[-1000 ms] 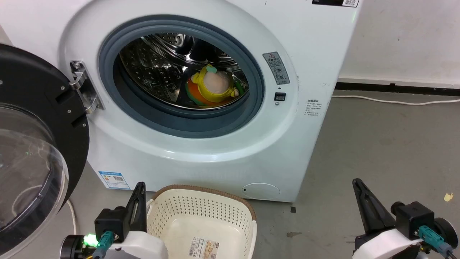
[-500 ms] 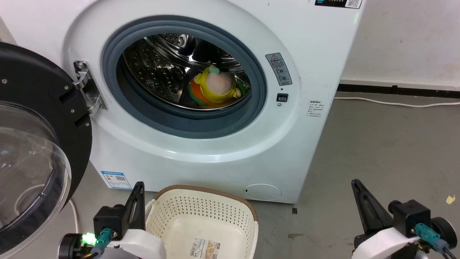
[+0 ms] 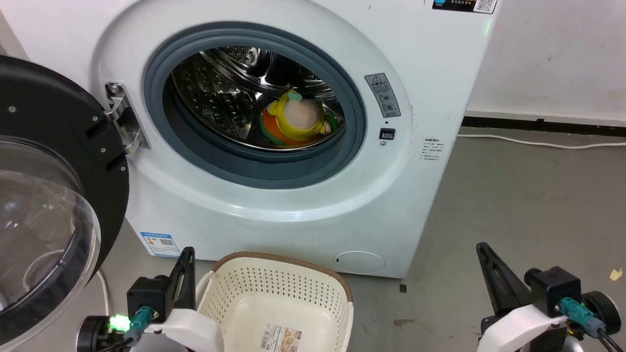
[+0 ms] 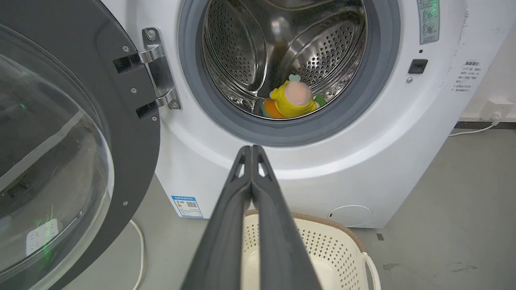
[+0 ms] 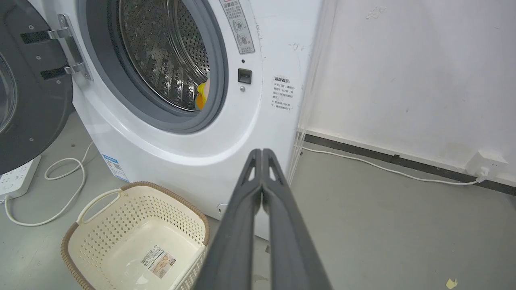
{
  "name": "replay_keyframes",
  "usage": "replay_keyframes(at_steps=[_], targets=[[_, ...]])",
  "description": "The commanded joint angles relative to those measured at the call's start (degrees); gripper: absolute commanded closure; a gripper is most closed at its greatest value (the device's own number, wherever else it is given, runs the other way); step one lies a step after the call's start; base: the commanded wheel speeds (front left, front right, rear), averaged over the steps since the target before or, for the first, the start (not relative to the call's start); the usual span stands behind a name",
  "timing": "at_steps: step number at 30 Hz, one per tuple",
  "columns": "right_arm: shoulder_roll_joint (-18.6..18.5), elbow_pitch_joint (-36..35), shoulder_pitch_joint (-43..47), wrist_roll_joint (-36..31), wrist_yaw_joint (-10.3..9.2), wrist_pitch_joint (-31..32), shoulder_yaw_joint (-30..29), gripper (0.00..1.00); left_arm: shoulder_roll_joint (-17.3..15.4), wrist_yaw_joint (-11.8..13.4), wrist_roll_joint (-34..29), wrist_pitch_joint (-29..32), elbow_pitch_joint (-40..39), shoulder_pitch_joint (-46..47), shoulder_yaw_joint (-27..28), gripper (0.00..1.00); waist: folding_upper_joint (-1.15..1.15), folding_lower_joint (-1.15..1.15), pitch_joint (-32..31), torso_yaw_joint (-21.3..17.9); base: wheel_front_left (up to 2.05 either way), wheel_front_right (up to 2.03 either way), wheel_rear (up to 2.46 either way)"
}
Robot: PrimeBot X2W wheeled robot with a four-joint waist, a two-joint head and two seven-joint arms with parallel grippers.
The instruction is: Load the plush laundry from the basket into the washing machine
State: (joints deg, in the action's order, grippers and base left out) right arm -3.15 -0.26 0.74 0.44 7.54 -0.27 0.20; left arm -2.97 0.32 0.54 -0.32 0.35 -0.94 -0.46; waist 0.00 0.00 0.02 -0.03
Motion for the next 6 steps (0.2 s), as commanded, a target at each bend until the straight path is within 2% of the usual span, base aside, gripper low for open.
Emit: replay_keyframes(at_steps=[1, 6], targets=[[0.3, 0.3, -0.7, -0.4, -0.05, 0.3, -0.2, 1.00, 0.1, -0.3, -0.5, 0.3, -0.3, 0.9, 0.5, 1.00, 0.00, 0.00, 0.0, 0.0, 0.00, 0.00, 0.00], [0.3, 0.3, -0.7, -0.4, -0.05, 0.3, -0.2, 1.00, 0.1, -0.3, -0.5, 0.3, -0.3, 0.9, 0.5, 1.00, 0.00, 0.00, 0.0, 0.0, 0.00, 0.00, 0.00]])
